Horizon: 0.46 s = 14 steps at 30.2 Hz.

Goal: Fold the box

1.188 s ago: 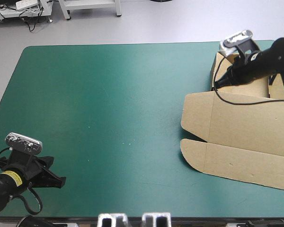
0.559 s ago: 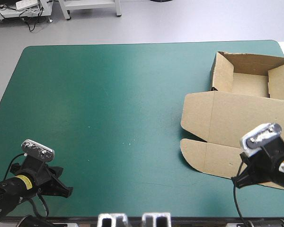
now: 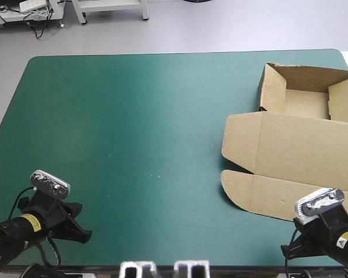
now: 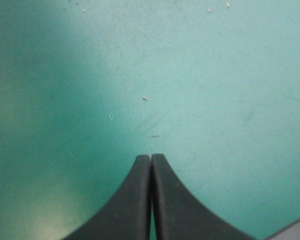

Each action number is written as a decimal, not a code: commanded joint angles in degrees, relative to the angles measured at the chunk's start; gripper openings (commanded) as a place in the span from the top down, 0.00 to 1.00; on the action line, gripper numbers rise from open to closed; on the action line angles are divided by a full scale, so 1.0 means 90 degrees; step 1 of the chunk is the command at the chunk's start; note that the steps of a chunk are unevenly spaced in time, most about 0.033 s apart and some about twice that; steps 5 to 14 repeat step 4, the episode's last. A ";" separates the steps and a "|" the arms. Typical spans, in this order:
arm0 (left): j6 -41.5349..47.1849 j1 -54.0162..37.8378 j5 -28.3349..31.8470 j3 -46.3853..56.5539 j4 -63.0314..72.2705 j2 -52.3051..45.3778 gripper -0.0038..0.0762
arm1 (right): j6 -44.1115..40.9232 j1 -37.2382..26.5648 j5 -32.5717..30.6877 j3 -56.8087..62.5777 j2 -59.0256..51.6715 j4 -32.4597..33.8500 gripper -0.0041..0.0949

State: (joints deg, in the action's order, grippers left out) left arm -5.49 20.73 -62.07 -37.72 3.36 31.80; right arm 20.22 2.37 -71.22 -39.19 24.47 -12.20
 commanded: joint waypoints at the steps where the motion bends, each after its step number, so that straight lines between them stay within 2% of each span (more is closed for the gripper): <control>1: -0.0126 0.0034 0.0535 -0.0144 0.0183 0.0040 0.97 | -0.0026 0.0009 0.0528 -0.0132 0.0053 -0.0054 0.98; 14: -0.0126 0.0034 0.0383 -0.0101 0.0183 0.0040 0.97 | -0.0043 0.0009 0.0552 -0.0132 0.0053 -0.0054 0.98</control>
